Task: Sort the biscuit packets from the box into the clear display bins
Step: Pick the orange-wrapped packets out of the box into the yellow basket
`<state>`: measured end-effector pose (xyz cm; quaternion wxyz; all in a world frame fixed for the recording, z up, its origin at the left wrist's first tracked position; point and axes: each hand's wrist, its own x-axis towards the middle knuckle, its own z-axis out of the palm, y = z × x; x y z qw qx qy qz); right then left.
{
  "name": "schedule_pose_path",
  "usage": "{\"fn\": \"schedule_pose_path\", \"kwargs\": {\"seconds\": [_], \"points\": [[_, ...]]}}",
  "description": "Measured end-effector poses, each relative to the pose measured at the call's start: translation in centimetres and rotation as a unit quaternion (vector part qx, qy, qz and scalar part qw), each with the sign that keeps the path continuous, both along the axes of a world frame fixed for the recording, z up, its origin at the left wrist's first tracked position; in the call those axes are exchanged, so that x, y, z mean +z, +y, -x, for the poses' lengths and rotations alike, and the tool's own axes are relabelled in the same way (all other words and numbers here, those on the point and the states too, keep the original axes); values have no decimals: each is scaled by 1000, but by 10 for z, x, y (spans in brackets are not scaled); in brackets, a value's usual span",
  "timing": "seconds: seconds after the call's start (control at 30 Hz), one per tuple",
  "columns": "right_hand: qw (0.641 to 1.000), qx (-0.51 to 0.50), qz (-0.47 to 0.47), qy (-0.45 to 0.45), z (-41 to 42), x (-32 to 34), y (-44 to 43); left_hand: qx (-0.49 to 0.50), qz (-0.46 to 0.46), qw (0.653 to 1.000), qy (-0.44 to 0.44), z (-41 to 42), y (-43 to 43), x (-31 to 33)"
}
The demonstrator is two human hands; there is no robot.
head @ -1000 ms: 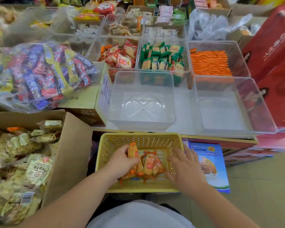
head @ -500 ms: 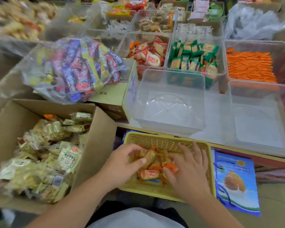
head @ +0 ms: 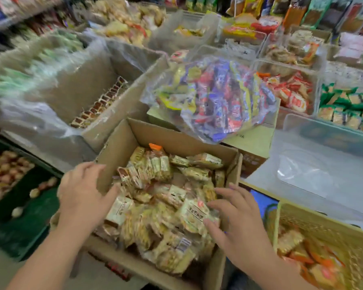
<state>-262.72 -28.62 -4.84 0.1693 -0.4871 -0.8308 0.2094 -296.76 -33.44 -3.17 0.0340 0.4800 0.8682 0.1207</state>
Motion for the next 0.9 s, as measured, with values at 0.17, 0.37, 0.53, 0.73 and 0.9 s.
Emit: {"fn": "schedule_pose_path", "kwargs": {"seconds": [0.17, 0.37, 0.53, 0.73, 0.9], "points": [[996, 74, 36, -43, 90, 8, 31, -29, 77, 995, -58, 72, -8, -37], [955, 163, 112, -223, 202, -8, 104, -80, 81, 992, -47, 76, -16, -65], [904, 168, 201, -339, 266, -53, 134, -90, 74, 991, -68, 78, -18, -62], [879, 142, 181, -418, 280, -100, 120, -93, 73, 990, -78, 79, -14, -60], [902, 113, 122, -397, 271, -109, 110, -95, 77, 988, -90, 80, -15, -58]]}}
